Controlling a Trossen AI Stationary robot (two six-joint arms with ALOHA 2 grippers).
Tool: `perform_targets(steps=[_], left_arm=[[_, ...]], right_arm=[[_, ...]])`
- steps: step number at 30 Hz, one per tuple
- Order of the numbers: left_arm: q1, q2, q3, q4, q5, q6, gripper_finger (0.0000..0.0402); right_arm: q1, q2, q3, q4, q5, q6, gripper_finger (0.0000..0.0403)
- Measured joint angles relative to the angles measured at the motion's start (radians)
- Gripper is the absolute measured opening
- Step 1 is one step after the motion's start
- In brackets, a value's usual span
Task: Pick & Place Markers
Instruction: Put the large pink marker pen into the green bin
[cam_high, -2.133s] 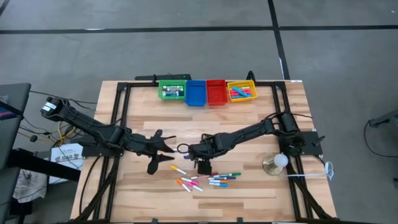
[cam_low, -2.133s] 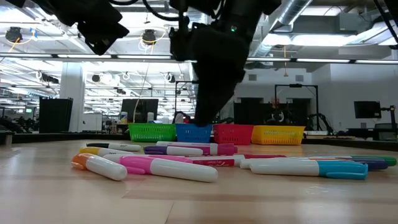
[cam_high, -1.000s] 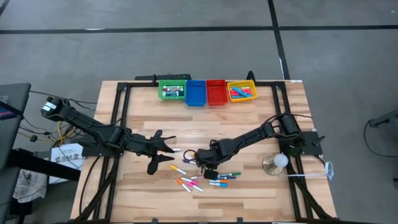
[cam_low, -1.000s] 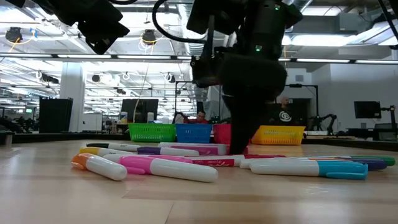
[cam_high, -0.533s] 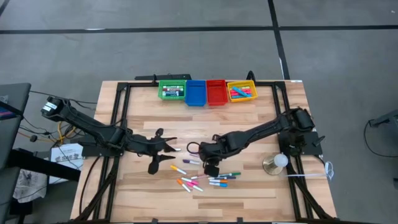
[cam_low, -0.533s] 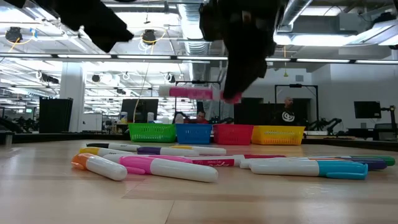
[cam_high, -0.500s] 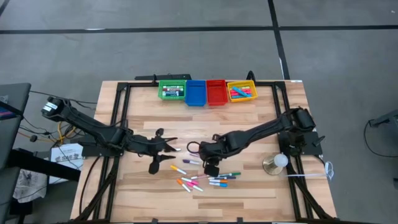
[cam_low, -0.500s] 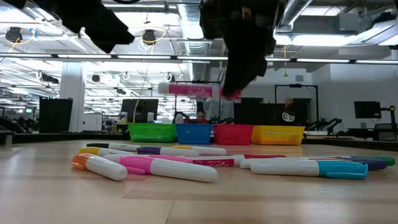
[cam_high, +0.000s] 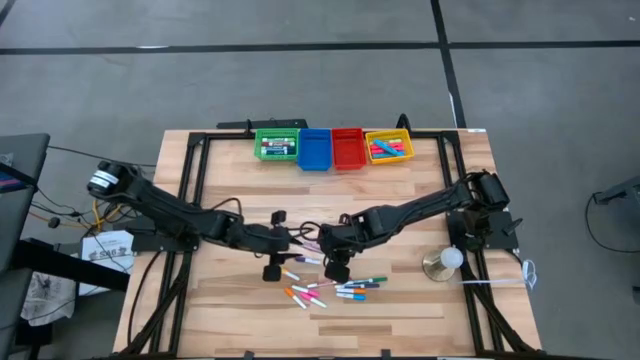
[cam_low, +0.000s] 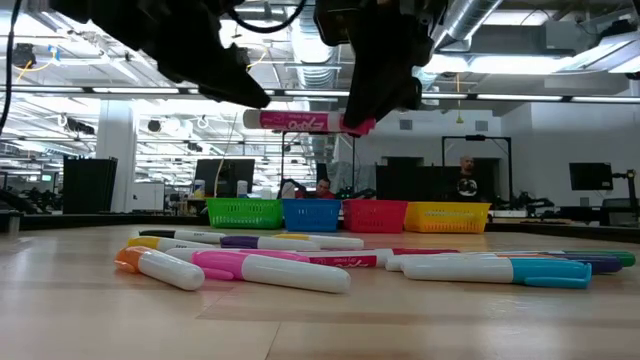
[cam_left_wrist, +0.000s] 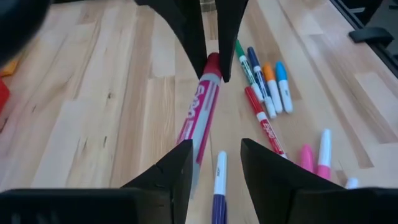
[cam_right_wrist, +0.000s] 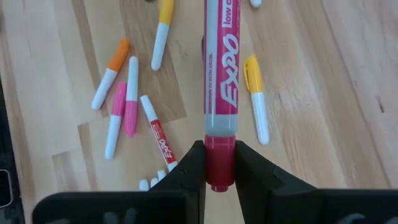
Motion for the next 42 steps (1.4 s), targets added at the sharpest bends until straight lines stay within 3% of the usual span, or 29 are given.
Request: perform_targets(steps=[18, 30, 42], left_arm=[[0.017, 0.038, 0.025, -0.037, -0.008, 0.059, 0.0137], [0.018, 0.038, 0.025, -0.043, -0.014, 0.072, 0.0187], [0.024, 0.038, 0.025, -0.037, 0.026, 0.100, 0.0107]], right_arm=[[0.020, 0.000, 0.012, 0.012, -0.064, -0.014, 0.0049], [0.011, 0.000, 0.012, 0.053, -0.076, -0.037, 0.0049], [-0.024, 0.000, 0.027, 0.065, -0.103, -0.038, 0.0049]])
